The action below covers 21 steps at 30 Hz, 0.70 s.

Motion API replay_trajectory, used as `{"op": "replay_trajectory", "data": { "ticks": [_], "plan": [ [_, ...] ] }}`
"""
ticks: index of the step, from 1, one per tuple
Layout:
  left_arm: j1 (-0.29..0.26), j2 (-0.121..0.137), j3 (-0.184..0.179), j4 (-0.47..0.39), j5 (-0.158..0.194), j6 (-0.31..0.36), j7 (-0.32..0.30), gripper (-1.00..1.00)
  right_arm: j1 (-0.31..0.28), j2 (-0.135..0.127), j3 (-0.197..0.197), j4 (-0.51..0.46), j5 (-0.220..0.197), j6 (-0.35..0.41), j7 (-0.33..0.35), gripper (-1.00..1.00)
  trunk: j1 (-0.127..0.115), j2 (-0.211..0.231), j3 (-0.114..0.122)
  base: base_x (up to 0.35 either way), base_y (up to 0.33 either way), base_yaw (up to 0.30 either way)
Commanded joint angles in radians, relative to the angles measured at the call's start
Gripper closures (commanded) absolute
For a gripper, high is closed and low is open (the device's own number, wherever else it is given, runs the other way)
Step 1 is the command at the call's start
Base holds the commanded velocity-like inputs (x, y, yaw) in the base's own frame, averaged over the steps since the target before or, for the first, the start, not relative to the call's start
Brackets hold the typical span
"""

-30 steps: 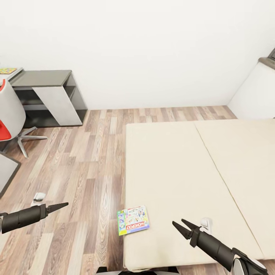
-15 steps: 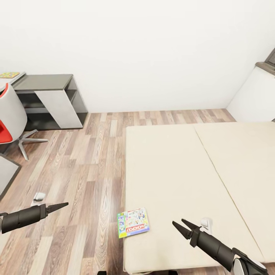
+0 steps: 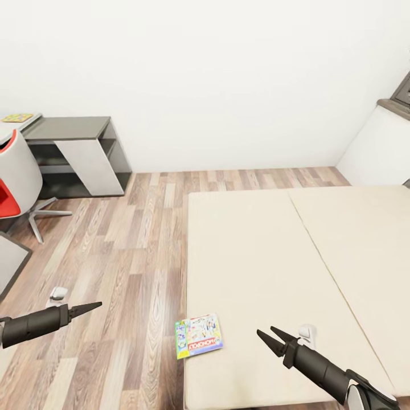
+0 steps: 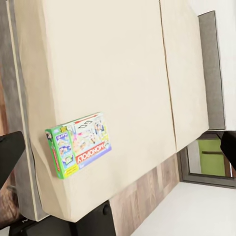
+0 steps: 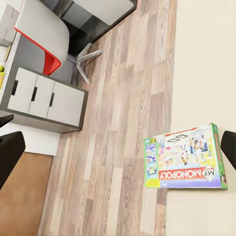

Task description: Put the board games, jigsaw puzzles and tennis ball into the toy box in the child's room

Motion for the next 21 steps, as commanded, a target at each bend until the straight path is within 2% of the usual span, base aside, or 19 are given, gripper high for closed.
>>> {"op": "replay_trajectory", "data": {
  "ticks": [1, 21],
  "plan": [
    [0.000, 0.000, 0.000, 0.000, 0.002, 0.010, -0.003, -1.00, -0.001, 0.001, -0.002, 0.000, -0.004, 0.008, 0.003, -1.00, 0.001, -0.002, 0.000, 0.000, 0.000, 0.000],
    [0.000, 0.000, 0.000, 0.000, 0.001, 0.010, -0.002, -1.00, -0.001, 0.002, -0.002, 0.001, 0.003, 0.008, 0.001, -1.00, 0.001, -0.002, 0.033, 0.000, 0.000, 0.000]
  ]
}}
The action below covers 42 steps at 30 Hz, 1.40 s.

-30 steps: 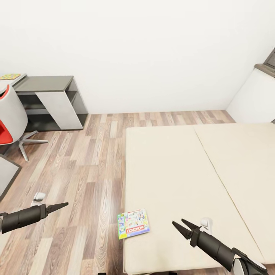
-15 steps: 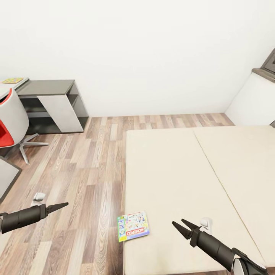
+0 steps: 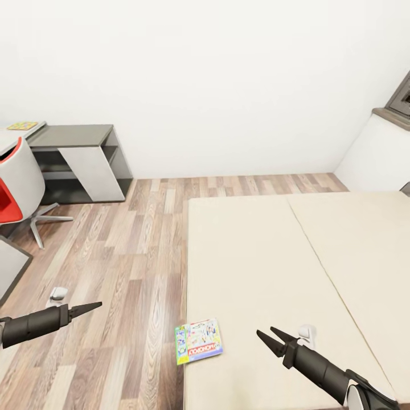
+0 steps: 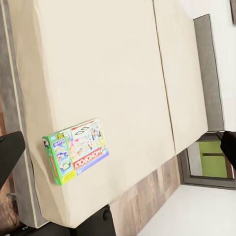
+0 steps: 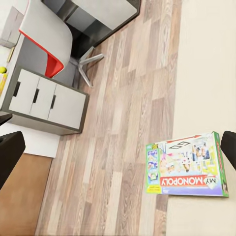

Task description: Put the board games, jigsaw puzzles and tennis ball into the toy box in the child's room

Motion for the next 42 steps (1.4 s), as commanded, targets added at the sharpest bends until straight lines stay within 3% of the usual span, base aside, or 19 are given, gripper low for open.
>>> {"op": "replay_trajectory", "data": {
  "ticks": [1, 29, 42],
  "plan": [
    [-0.001, 0.000, 0.000, 0.000, 0.002, 0.010, -0.002, -1.00, -0.001, 0.001, -0.002, 0.000, -0.003, 0.008, 0.003, -1.00, 0.001, -0.002, 0.000, 0.000, 0.000, 0.000],
    [-0.001, 0.000, 0.000, 0.000, 0.003, 0.008, -0.005, -1.00, -0.001, 0.001, -0.002, 0.001, -0.003, 0.008, -0.014, -1.00, 0.001, -0.002, 0.046, 0.000, 0.000, 0.006],
    [-0.001, -0.001, 0.000, 0.000, 0.004, 0.008, -0.005, -1.00, -0.001, 0.001, -0.003, 0.002, -0.003, 0.008, -0.016, -1.00, 0.001, -0.002, 0.051, 0.000, 0.000, 0.019]
  ]
}}
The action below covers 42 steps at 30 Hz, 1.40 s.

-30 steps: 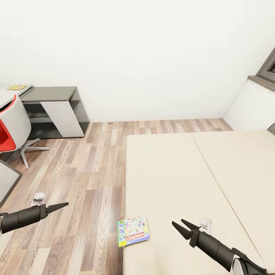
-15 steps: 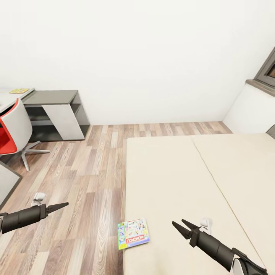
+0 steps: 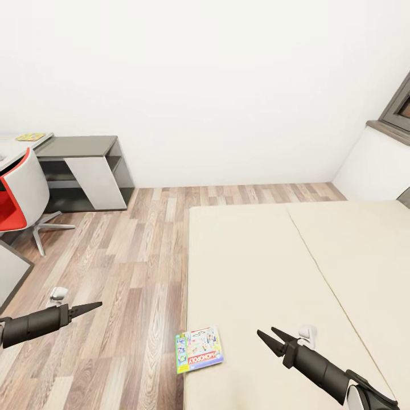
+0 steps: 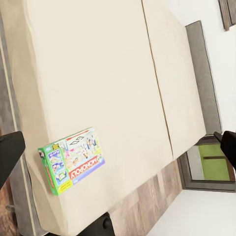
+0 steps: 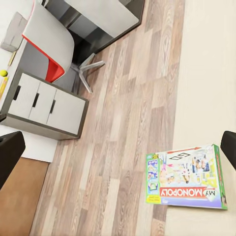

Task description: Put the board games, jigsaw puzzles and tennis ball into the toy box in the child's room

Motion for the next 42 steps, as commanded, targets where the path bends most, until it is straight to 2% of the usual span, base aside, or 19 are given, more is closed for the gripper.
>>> {"op": "replay_trajectory", "data": {
  "ticks": [1, 9, 18, 42],
  "plan": [
    [-0.001, 0.000, 0.000, 0.000, 0.002, 0.010, -0.002, -1.00, -0.001, 0.001, -0.002, 0.000, -0.004, 0.007, 0.003, -1.00, 0.001, -0.002, -0.002, 0.000, 0.000, 0.002],
    [-0.001, -0.006, -0.002, -0.002, 0.004, 0.010, -0.006, -1.00, 0.000, 0.014, -0.002, 0.021, -0.003, 0.005, -0.023, -1.00, 0.001, -0.002, -0.002, 0.000, 0.000, 0.000],
    [-0.001, -0.018, 0.000, -0.002, 0.003, 0.010, -0.005, -1.00, 0.001, 0.013, -0.002, 0.026, 0.011, 0.005, -0.040, -1.00, 0.001, -0.002, -0.002, 0.000, 0.000, 0.000],
    [-0.001, -0.020, 0.000, -0.002, 0.003, 0.010, -0.006, -1.00, 0.001, 0.012, -0.002, 0.027, 0.015, 0.005, -0.047, -1.00, 0.001, -0.002, -0.002, 0.000, 0.000, 0.000]
  ]
}}
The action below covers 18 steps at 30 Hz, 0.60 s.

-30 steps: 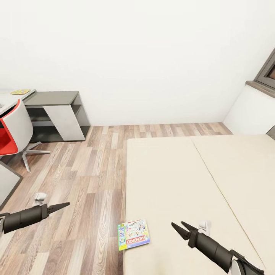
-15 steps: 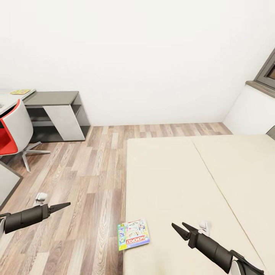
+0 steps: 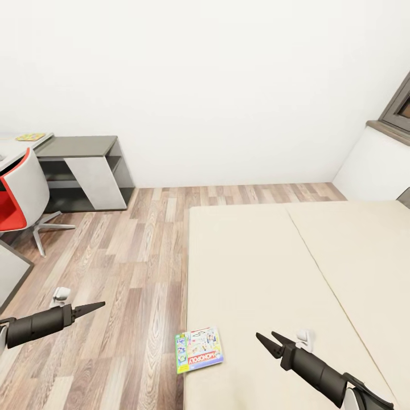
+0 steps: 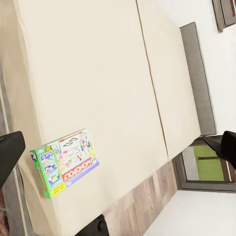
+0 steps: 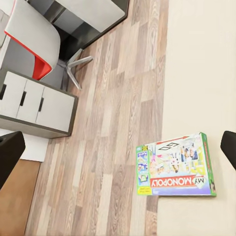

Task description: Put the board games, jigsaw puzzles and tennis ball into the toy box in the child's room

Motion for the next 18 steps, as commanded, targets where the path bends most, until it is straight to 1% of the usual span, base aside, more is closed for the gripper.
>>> {"op": "replay_trajectory", "data": {
  "ticks": [1, 18],
  "plan": [
    [-0.001, 0.000, 0.000, 0.000, 0.002, 0.010, -0.002, -1.00, -0.001, 0.001, -0.002, 0.000, -0.004, 0.008, 0.003, -1.00, 0.001, -0.002, -0.002, 0.000, 0.000, 0.000],
    [0.000, 0.000, 0.000, 0.000, 0.002, 0.010, -0.003, -1.00, -0.001, 0.001, -0.002, 0.000, -0.004, 0.008, 0.002, -1.00, 0.001, -0.002, -0.002, 0.000, 0.000, 0.000]
  ]
}}
